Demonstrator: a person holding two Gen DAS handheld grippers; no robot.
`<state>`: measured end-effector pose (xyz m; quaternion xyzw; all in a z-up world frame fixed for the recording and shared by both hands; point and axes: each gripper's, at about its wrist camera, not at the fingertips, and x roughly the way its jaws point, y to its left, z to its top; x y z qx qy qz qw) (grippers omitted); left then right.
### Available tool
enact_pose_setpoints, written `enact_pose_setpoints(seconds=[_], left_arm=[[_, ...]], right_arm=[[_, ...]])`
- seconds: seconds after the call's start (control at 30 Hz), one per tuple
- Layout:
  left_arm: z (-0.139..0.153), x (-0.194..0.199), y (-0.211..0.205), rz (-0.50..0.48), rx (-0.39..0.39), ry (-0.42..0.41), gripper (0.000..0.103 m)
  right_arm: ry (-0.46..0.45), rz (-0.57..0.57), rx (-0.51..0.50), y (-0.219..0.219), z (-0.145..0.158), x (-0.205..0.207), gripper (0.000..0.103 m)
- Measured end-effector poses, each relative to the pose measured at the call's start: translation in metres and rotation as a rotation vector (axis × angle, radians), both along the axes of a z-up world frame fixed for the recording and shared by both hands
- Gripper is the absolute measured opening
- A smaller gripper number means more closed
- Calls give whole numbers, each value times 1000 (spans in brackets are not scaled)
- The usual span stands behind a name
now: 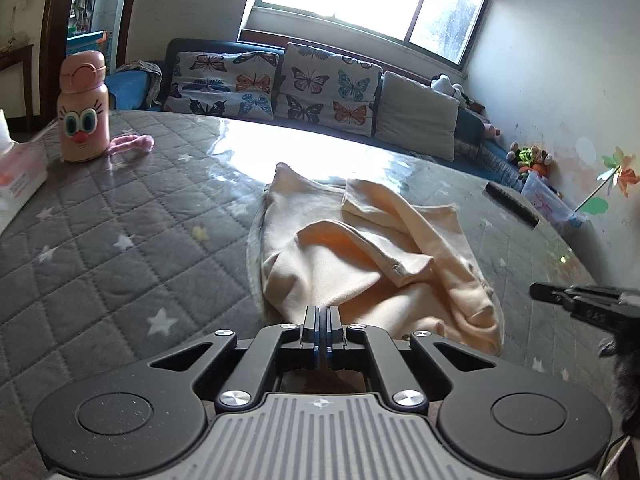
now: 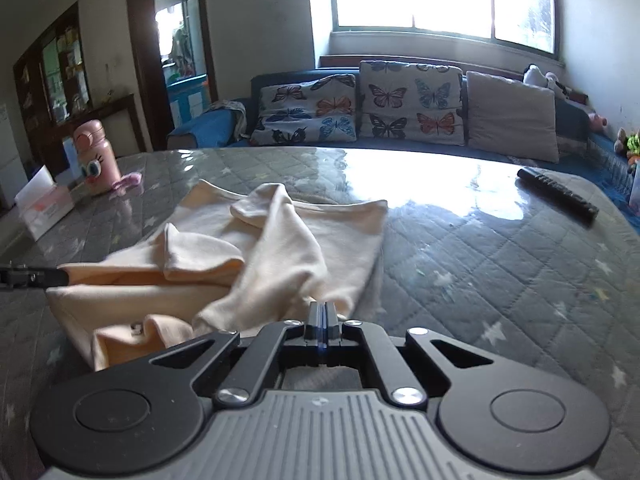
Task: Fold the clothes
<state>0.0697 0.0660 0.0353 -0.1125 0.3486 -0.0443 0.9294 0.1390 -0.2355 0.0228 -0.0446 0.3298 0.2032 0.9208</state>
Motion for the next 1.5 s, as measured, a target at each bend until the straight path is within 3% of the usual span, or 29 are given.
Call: enact_pose_setpoints(seconds=[0.27,0.37,0.43,0.63,0.73,0.97,1.03,1.07,1.13,1.27,1.5], left_arm=[[3,-3,-5,-26,90,-10,10],[6,10,-15,-59,102,-20,22],[6,23,-25,-90,100,-29,37],[-5,66,-60,-183,124,-7,52],[-14,84,-66,-184,114,26,52],[-32,112,-59,-135,26,91,47],[-35,118,-58,-124,3,107,22],[-37,121,-58,-118,-8,114,17],[-40,123,-57,-106,-16,114,6],[-32,115,-50,-83,-28,68,5],[9,73,-3,34,-32,-71,5]], right_arm=[[10,64,11,35,1,25,7],[13,87,-1,52,0,42,18],[10,102,-19,61,-2,54,26],[8,154,-66,87,-11,87,33],[9,177,-88,99,-16,104,33],[31,160,-105,116,-37,149,31],[36,154,-105,117,-42,154,22],[35,151,-107,116,-43,155,11],[24,143,-111,113,-43,153,6],[-34,119,-108,96,-28,135,3],[-123,-16,-75,30,9,95,2]])
